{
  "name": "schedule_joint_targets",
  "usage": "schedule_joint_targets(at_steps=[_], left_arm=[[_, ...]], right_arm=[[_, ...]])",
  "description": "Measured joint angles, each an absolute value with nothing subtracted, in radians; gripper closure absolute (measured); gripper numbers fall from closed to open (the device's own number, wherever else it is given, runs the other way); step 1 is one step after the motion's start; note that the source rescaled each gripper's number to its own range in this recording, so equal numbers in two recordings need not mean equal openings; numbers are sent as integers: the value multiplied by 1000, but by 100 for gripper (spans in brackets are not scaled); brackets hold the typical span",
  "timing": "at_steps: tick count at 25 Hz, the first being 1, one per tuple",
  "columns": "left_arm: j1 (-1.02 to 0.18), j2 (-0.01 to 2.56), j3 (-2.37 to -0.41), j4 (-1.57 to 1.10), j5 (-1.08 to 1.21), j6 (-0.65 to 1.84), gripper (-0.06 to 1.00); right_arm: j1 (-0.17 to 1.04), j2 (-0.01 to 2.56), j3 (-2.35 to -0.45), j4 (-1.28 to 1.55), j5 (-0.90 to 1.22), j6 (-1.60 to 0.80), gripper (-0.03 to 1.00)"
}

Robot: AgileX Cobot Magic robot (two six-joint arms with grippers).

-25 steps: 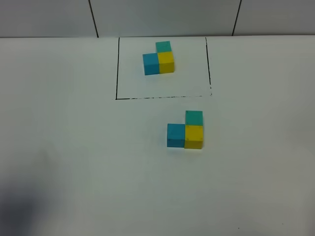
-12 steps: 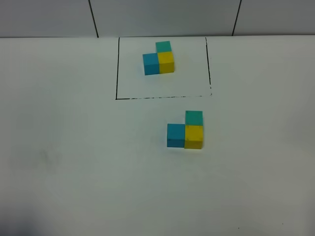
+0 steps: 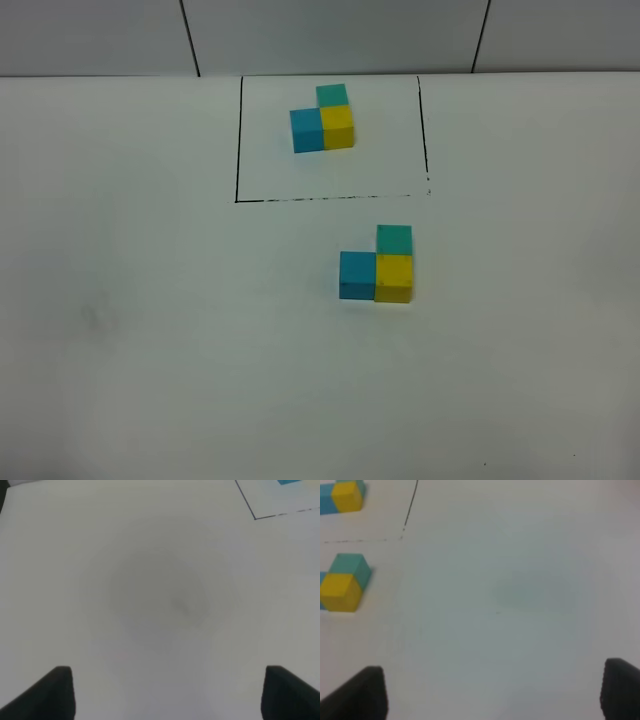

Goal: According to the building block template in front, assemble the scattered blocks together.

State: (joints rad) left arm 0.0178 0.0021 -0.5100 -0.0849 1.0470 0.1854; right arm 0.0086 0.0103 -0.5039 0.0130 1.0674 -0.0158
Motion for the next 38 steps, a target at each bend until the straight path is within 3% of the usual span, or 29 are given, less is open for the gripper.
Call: schedule_joint_targets(at_steps=[38], left_arm=[[-15, -5, -506, -84, 1061, 101, 0]], right_arm=[[9, 10, -504, 13, 1067, -16, 24]])
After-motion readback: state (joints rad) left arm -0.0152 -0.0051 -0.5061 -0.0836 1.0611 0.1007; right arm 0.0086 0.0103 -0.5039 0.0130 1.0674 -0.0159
